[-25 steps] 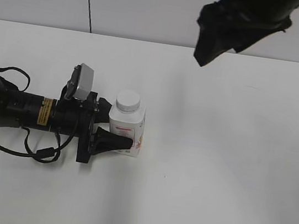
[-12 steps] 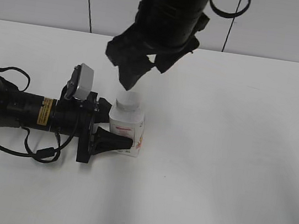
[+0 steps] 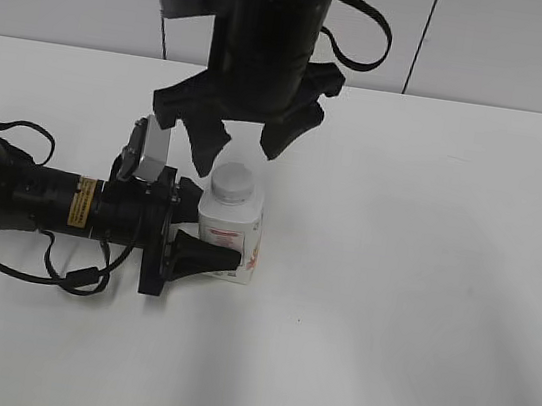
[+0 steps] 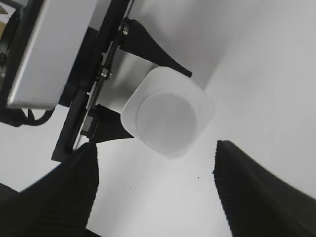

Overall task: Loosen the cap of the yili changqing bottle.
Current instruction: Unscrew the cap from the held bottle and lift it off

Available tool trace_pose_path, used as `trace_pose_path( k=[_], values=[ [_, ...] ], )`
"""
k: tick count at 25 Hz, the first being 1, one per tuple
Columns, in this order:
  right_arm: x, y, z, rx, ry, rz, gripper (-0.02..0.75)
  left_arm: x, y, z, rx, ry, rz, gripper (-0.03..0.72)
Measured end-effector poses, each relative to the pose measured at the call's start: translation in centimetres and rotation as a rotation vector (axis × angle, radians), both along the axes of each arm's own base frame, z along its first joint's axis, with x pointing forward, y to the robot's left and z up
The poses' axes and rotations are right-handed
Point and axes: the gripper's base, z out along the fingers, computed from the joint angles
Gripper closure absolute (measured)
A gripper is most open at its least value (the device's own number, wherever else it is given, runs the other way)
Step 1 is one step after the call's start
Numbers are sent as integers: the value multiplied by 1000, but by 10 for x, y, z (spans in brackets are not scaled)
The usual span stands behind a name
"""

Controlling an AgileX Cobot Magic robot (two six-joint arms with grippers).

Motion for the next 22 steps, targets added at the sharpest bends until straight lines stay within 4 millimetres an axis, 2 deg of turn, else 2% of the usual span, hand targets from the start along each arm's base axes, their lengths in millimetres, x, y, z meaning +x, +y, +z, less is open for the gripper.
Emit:
trace_pose_path(
  k=[6,15,22],
  values=[
    [8,2,-20,-8,62,-250,161,0,0,0,0,0,0,252],
    [14,3,-24,-2,75,-329,162,0,0,0,1,0,0,252],
    [18,6,-40,-13,106,-342,207,0,0,0,2,0,0,252]
  ],
)
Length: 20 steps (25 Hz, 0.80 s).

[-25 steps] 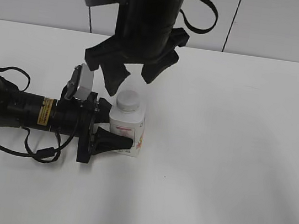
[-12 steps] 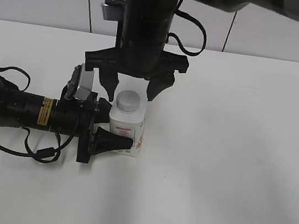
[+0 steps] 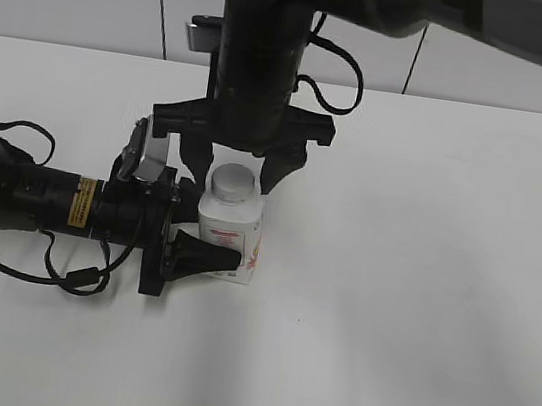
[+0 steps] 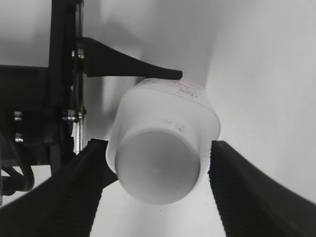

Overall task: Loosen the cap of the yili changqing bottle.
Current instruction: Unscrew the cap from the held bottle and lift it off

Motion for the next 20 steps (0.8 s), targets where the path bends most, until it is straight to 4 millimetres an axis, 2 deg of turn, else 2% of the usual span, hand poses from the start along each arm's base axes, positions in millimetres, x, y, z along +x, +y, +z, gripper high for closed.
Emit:
trace_pose_path(
  k=[5,13,20],
  values=[
    [1,0,0,3,1,-1,237,0,0,0,1,0,0,253],
    [0,1,0,11,13,-4,341,0,0,0,8,-1,2,253],
    [0,0,0,6,5,66,341,0,-1,-1,9,0,2,253]
  ],
)
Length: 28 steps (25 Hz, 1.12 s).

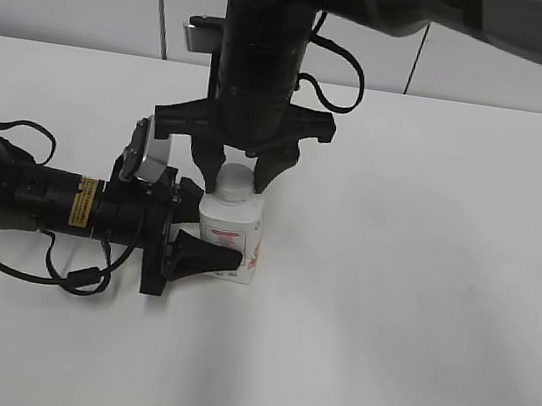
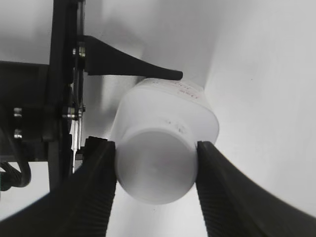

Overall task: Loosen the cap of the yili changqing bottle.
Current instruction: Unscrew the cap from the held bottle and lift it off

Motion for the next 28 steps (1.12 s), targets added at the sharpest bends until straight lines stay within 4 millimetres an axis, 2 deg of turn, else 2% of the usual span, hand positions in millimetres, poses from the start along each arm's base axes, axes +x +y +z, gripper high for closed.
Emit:
trace_pose_path(
  k=[5,13,16,28],
  values=[
    [1,0,0,-14,-48,259,341,0,0,0,2,0,1,255],
    [2,1,1,-56,-173,971,341,0,0,0,4,-5,-2,264],
    [1,1,1,-71,-206,1181,341,0,0,0,4,-6,-2,272],
    [2,0,1,-107,-263,1544,341,0,0,-1,7,-6,1,288]
  ],
)
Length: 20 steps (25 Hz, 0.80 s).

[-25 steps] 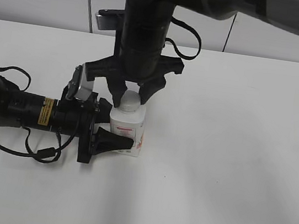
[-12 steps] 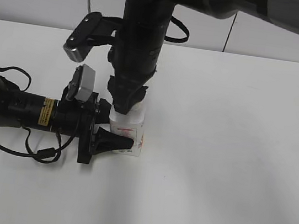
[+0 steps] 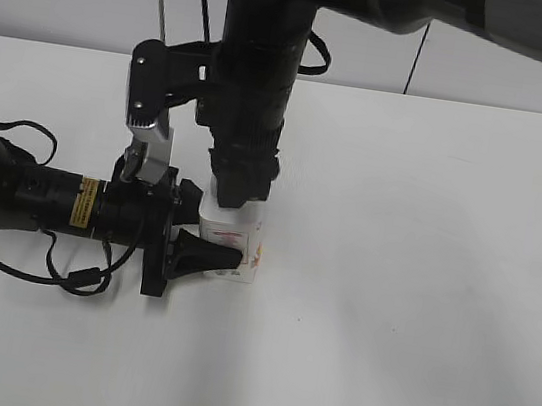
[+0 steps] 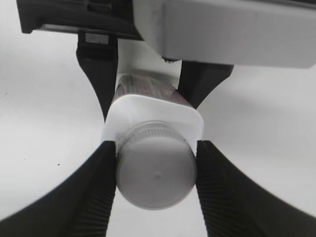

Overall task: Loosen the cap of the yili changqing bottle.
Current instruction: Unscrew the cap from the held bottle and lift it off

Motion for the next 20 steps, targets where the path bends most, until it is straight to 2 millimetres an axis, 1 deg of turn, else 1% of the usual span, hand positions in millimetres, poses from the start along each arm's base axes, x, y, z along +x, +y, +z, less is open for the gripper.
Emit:
trace_pose_path(
  k=[8,12,15,18,20],
  values=[
    [1,-1,0,-37,-43,164,342,0,0,0,1,-1,0,291],
    [1,-1,0,-39,-44,182,342,0,0,0,1,-1,0,291],
    [1,-1,1,-35,-42,154,342,0,0,0,1,-1,0,291],
    [1,0,2,-25,-30,85,342,0,0,0,1,-1,0,291],
    [2,2,6,-7,-20,8,314,0,0,0,1,0,1,291]
  ],
)
